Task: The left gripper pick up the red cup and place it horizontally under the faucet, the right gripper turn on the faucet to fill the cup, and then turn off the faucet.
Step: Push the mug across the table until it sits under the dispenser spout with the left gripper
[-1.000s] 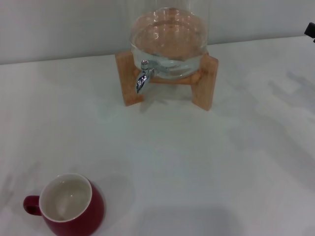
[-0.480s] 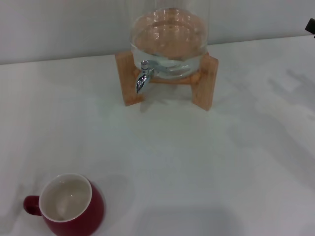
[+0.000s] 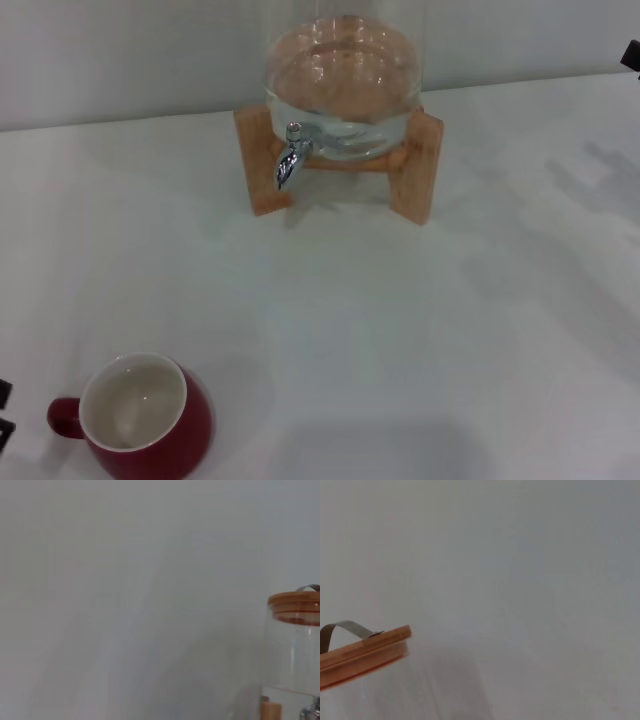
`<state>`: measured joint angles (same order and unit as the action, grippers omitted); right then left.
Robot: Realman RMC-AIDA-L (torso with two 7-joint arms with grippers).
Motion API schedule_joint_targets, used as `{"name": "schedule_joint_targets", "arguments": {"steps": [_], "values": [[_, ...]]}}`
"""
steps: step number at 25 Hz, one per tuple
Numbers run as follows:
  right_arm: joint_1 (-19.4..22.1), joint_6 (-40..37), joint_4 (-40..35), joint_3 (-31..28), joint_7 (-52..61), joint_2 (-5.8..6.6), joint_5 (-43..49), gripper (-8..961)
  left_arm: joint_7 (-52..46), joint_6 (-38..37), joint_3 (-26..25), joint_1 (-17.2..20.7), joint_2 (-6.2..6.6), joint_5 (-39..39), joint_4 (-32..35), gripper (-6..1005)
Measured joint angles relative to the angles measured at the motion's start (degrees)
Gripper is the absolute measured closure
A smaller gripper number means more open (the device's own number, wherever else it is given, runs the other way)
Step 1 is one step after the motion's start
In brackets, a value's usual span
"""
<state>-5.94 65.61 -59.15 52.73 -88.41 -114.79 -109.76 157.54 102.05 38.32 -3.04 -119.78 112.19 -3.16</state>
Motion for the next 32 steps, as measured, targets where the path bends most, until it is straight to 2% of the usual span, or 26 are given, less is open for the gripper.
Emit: {"name": "schedule_joint_targets", "arguments": {"steps": [8, 21, 32], "values": [[0.38, 0.17, 0.00, -0.06, 0.00, 0.01, 0.09, 173, 1.74, -0.55, 0.07, -0.02, -0.02, -2.52, -3.23, 150], [0.36, 0.22, 0.22, -0.09, 0.00, 0.00, 0.18, 172, 2.91, -1.09, 0.09, 3.88, 0.32, -3.25, -4.27, 153], [0.32, 0.22, 0.61, -0.17, 0.00, -0.17, 0.10, 172, 2.05, -5.67, 0.59, 2.49, 0.43, -3.30, -4.35, 155]]}}
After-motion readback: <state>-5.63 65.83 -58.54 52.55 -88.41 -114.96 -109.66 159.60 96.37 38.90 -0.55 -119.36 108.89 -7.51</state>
